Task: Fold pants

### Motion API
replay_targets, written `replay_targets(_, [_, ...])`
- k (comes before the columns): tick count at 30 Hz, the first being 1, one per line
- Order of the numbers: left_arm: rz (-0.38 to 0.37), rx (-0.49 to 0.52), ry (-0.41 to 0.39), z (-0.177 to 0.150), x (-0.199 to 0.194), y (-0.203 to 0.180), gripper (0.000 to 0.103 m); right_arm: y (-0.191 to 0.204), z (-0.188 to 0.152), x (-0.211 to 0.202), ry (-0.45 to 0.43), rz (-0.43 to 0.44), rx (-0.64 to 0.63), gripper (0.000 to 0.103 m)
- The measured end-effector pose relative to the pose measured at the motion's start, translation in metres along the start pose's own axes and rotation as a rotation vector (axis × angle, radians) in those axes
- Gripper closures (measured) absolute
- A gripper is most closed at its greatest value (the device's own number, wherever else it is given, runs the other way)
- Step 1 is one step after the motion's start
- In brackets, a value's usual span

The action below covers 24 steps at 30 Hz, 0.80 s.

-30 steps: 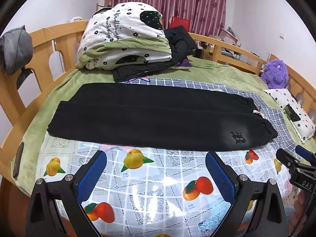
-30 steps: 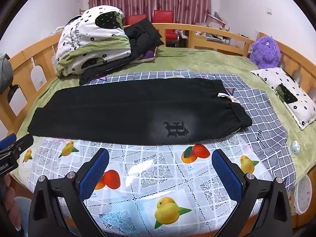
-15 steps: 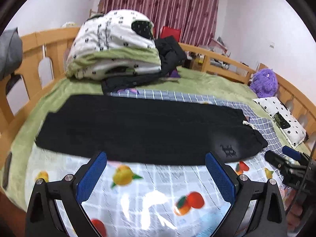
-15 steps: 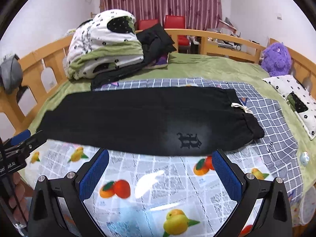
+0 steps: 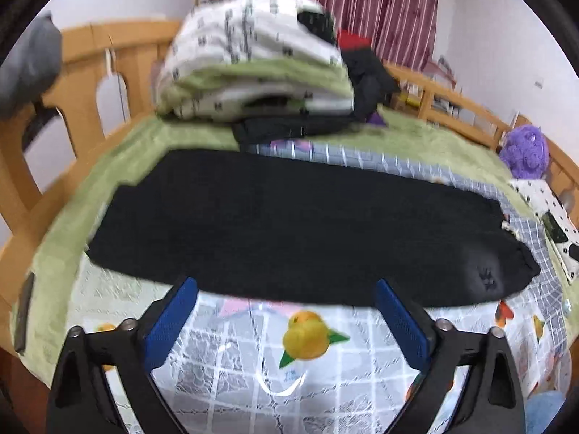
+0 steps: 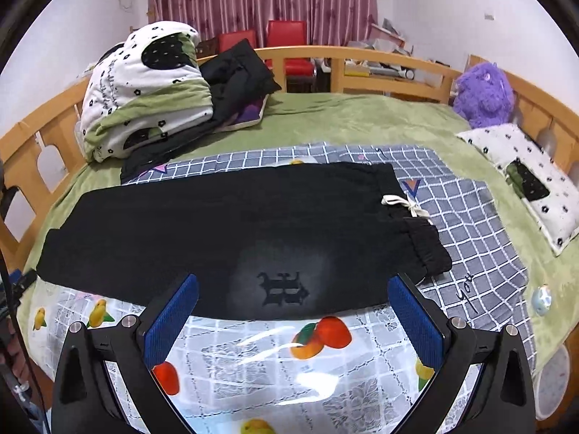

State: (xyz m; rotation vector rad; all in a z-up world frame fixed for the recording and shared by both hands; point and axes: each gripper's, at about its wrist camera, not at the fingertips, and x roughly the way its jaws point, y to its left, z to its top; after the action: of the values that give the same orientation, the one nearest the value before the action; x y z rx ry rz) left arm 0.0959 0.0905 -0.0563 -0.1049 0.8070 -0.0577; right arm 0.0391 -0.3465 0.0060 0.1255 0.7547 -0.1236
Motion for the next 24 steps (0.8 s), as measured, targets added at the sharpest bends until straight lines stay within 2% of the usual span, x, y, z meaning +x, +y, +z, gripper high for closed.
replay_targets(5, [-0.014,-0.03,0.055,-0.015,0.033,0.014,0.014,-0.034,-0.012,0.026,0.016,-0.034,0.035,0.002])
replay_targets(8, [-0.024,-0.029,0.1,-0.021,0.05,0.02,0.015,-0.051,-0.024,0.043,0.014,-0.065,0.037,0.008])
replay_targets(12, [-0.028,-0.073,0.115,-0.031,0.063,0.031,0.018,-0.073,-0.041,0.065,0.022,-0.058,0.101,0.016])
replay_targets(14, [-0.039,-0.118,0.117,-0.037,0.067,0.039,0.018,-0.08,-0.05,0.076,0.039,-0.05,0.119,0.025])
replay_targets(19, [-0.094,-0.252,0.117,-0.051,0.075,0.062,0.018,-0.09,-0.064,0.098,0.059,-0.059,0.145,0.027])
replay_targets(22, [-0.148,-0.327,0.128,-0.055,0.084,0.076,0.018,-0.096,-0.068,0.11,0.114,-0.007,0.178,0.028])
replay_targets(24, [-0.163,-0.376,0.126,-0.057,0.089,0.085,0.018,-0.102,-0.075,0.116,0.121,0.026,0.223,0.028])
